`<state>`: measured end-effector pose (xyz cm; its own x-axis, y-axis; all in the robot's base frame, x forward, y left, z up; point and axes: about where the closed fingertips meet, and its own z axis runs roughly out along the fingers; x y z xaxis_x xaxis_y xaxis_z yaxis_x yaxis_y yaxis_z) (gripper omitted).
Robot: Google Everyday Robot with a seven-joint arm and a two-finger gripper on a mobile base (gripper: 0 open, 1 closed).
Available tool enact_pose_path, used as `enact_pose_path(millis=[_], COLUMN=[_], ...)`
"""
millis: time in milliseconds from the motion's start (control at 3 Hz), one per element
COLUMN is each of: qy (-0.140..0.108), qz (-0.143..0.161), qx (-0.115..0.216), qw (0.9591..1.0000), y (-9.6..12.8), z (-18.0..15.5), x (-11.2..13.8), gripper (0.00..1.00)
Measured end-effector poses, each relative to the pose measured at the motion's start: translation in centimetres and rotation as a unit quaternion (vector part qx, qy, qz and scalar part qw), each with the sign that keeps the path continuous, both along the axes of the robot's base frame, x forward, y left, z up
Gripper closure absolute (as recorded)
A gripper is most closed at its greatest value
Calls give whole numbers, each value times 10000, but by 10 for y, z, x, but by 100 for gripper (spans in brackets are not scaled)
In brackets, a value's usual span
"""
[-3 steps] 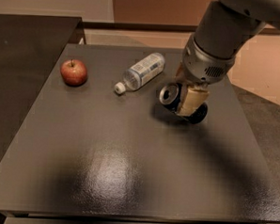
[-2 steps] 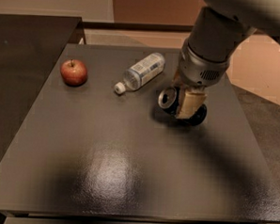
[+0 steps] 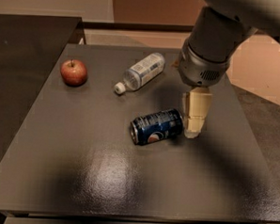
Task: Knock pepsi can over
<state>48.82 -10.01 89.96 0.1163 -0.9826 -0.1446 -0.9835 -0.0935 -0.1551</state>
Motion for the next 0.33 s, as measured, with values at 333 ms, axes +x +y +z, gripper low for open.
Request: enact_pose_path(millis=[333], qy=[-1], qz=[0], qx=[0], qw=[10000], y=[0], z=[0], x=[0], gripper=[0])
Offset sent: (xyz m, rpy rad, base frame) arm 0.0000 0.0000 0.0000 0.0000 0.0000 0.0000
